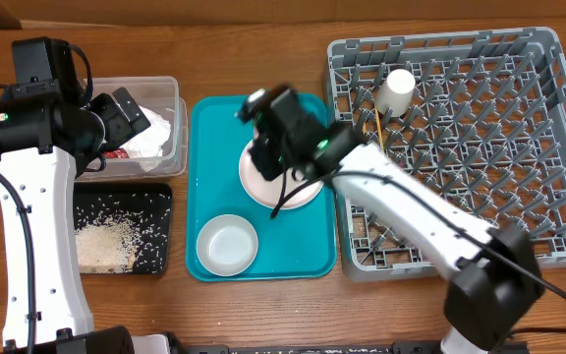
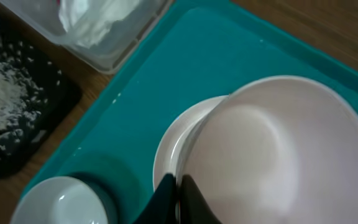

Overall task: Sort waste into correct bins and load items into the dishwasher
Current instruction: 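Carry the pink bowl into the rack and set it beside the cup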

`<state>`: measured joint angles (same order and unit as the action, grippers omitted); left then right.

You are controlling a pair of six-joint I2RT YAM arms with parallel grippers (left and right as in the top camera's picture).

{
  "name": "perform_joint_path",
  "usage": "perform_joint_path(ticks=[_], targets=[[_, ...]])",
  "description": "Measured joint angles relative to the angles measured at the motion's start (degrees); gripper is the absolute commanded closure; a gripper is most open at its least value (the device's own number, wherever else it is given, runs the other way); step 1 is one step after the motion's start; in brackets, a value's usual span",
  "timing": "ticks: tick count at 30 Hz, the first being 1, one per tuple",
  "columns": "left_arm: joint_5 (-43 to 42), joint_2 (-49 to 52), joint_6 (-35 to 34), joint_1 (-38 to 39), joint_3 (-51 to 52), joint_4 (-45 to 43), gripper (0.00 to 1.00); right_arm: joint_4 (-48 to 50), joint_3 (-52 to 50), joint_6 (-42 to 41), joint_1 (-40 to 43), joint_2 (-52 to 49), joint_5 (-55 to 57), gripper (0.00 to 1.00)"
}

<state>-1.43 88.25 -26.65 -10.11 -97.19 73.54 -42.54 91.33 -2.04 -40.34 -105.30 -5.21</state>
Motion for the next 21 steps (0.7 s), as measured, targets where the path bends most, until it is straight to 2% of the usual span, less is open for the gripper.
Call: perform_joint_path(ticks=[3,7,9,12,17,21], targets=[[0.0,0.0,0.0,0.0,0.0,0.0,0.00,-1.3,2.5,-1.1,5.7,3.3,-7.0,0.96],[0.0,0.0,0.0,0.0,0.0,0.0,0.00,-2.2,3.6,-2.8,20.2,8.0,-24.2,0.96],[0.0,0.0,0.0,0.0,0.0,0.0,0.00,-2.4,3.6,-3.5,29.8,8.4,-36.1,0.96],[0.0,0.0,0.0,0.0,0.0,0.0,0.00,-2.5,3.1,-3.8,39.4,7.3,-47.8,0.96],[0.0,0.0,0.0,0.0,0.0,0.0,0.00,0.3,-1.1,-4.0,49.5,3.5,-64.4,0.96],[0.0,0.0,0.0,0.0,0.0,0.0,0.00,3.0,-5.4,-4.0,53.0,-0.9,-74.1,0.96]])
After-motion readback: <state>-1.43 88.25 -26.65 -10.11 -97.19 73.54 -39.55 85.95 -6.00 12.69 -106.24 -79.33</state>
